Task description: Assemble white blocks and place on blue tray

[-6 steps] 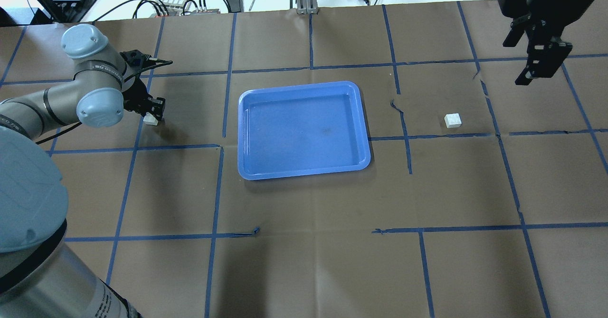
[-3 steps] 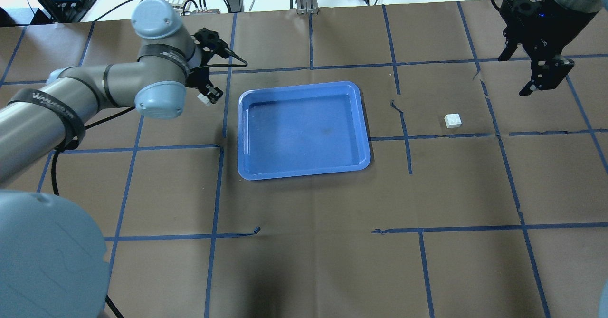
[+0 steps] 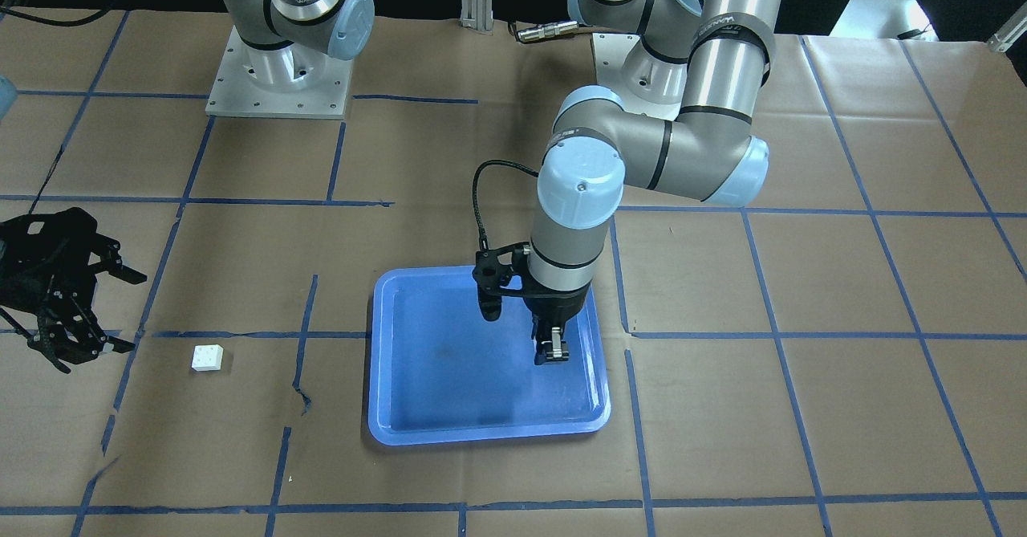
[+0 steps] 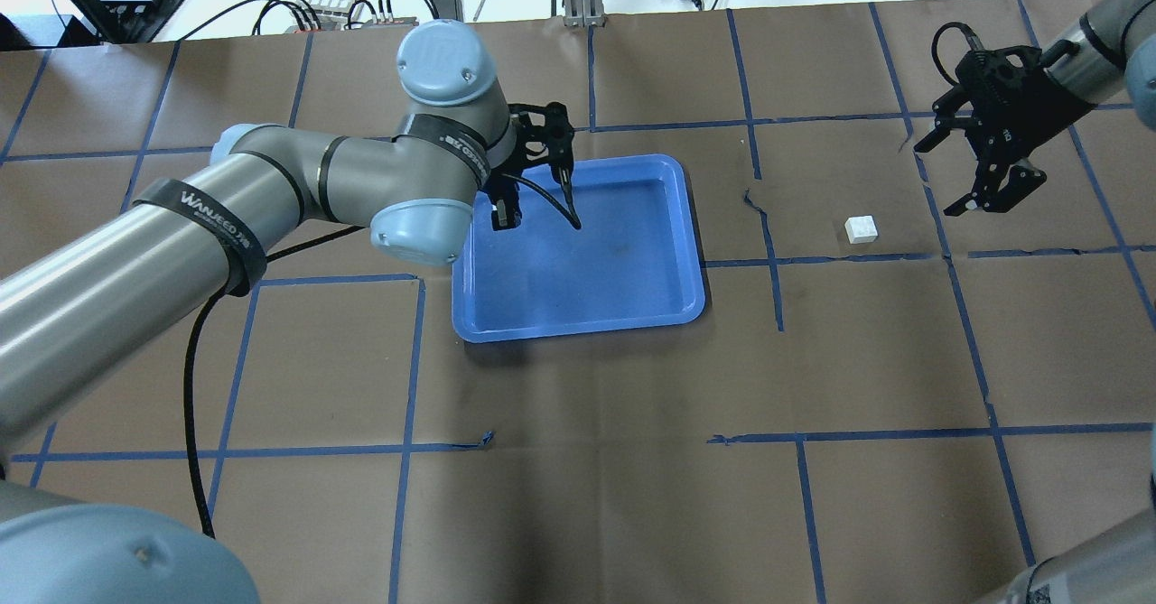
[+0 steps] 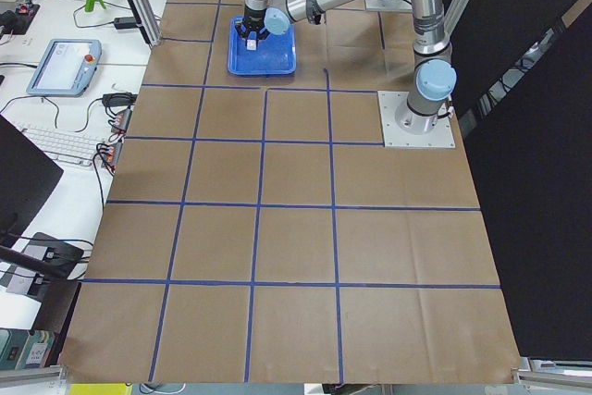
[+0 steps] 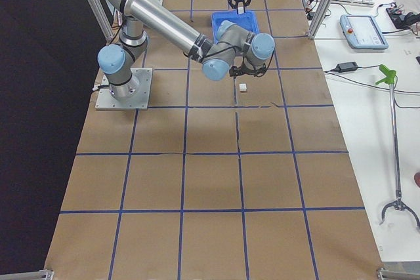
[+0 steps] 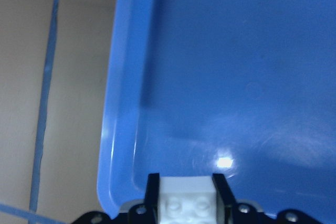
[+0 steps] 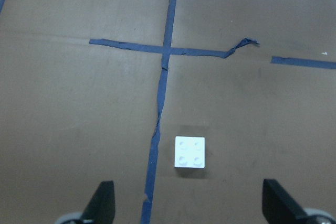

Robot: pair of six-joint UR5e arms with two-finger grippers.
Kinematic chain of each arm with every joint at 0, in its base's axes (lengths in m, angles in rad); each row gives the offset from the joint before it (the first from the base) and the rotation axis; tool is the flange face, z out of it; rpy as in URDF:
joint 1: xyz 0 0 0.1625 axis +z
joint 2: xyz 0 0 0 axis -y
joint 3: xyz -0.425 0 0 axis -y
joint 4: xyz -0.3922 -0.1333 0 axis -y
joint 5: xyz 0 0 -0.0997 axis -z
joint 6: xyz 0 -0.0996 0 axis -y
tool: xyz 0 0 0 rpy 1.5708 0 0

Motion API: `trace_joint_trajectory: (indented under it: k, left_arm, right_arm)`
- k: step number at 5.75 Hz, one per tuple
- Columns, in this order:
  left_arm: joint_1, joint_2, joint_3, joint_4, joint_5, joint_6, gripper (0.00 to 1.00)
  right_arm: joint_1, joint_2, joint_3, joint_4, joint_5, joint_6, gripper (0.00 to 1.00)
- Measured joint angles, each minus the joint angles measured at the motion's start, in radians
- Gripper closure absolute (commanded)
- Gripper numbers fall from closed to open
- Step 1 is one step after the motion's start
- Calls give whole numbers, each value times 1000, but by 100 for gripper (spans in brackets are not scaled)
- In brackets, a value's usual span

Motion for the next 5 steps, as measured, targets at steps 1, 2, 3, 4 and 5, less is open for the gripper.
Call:
trace_joint_trajectory:
  k: [1, 2, 3, 4, 5]
  left_arm:
    - [-29, -28, -8, -1, -2, 58, 85]
    - [-40, -62, -11, 3, -2, 80, 77]
    - [-44, -90, -12, 9, -3, 84, 45]
    - [-44, -104, -12, 12, -4, 83, 1]
    - [-44, -106, -11, 9, -5, 80, 1]
  right_arm:
    - [-21, 62, 3, -4, 105, -35, 0]
    - [-29, 115, 4, -12, 185, -68, 0]
    - [-32, 162, 5, -26, 230, -93, 0]
    - [-33, 196, 5, -38, 241, -113, 0]
    - [-33, 211, 7, -41, 236, -121, 0]
